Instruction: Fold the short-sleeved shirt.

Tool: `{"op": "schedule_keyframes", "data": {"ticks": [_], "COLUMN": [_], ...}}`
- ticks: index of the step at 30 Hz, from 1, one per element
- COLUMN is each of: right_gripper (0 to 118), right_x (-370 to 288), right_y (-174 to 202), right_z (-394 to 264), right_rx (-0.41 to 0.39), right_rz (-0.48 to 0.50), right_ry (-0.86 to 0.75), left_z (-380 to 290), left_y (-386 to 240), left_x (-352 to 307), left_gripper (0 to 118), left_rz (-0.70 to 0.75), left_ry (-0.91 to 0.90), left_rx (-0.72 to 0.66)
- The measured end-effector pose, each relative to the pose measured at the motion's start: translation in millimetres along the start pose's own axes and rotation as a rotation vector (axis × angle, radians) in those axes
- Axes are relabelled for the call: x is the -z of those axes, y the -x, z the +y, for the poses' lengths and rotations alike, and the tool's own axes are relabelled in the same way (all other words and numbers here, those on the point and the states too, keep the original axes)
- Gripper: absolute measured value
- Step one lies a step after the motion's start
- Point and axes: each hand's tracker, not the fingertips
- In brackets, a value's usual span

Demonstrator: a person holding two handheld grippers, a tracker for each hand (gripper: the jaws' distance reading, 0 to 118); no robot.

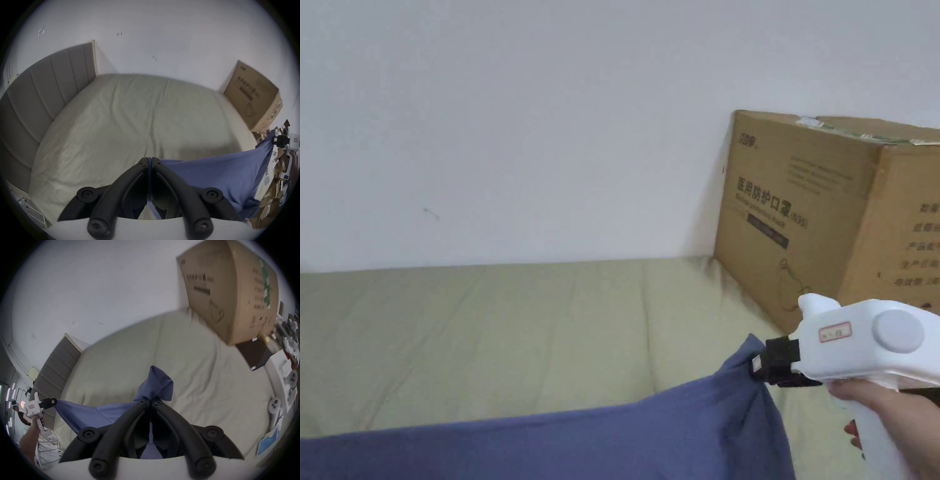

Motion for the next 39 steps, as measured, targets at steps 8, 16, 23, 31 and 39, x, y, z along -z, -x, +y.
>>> {"op": "schedule_keyframes", "data": {"ticks": [8,16,23,31,39], "right_gripper": [1,1,1,1,1], "right_x": [-155.9,-234.4,-229.5,-184.7,-130.8], "right_y": [38.2,77.7,112.2,131.0,145.1], "right_z": [51.5,133.8,197.0,266.4,303.9], "right_rx": [-0.025,-0.052,-0.098,-0.123,-0.183], "right_rz": [0.073,0.028,-0.072,-0.109,-0.195], "right_ry": [-0.236,-0.401,-0.479,-0.562,-0.673], "left_z": [64.6,141.5,195.1,249.6,286.1], "left_y": [-37.3,-69.8,-88.1,-95.6,-99.3], "left_x": [-150.9,-234.4,-228.5,-164.4,-94.1], "left_gripper": [2,2,2,2,2], "left_rz": [-0.050,-0.044,-0.026,-0.014,0.033], "left_ry": [-0.243,-0.429,-0.472,-0.524,-0.615], "left_rx": [0.095,0.143,0.123,0.071,0.092]}}
